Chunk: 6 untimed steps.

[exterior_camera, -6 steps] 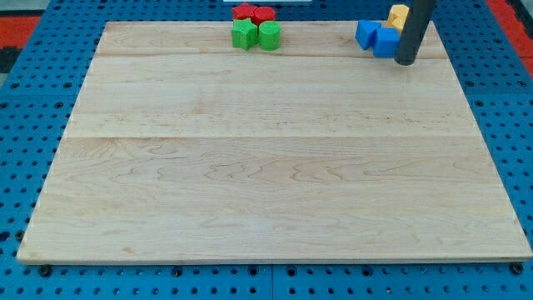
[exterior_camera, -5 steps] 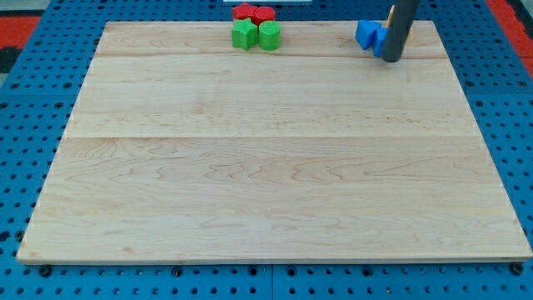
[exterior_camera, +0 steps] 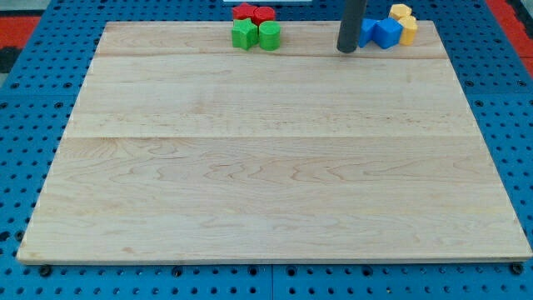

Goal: Push the blue triangle up a bit

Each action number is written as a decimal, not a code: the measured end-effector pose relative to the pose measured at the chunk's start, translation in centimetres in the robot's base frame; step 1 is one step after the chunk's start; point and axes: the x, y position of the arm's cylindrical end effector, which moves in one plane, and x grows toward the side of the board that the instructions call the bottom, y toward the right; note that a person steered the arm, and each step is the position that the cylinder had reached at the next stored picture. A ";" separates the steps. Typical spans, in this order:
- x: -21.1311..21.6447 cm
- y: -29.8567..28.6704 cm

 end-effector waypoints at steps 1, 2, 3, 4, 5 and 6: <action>-4.4 0.3; -4.5 -0.2; 0.2 -1.1; 2.5 0.8; 0.6 3.5; -2.3 3.6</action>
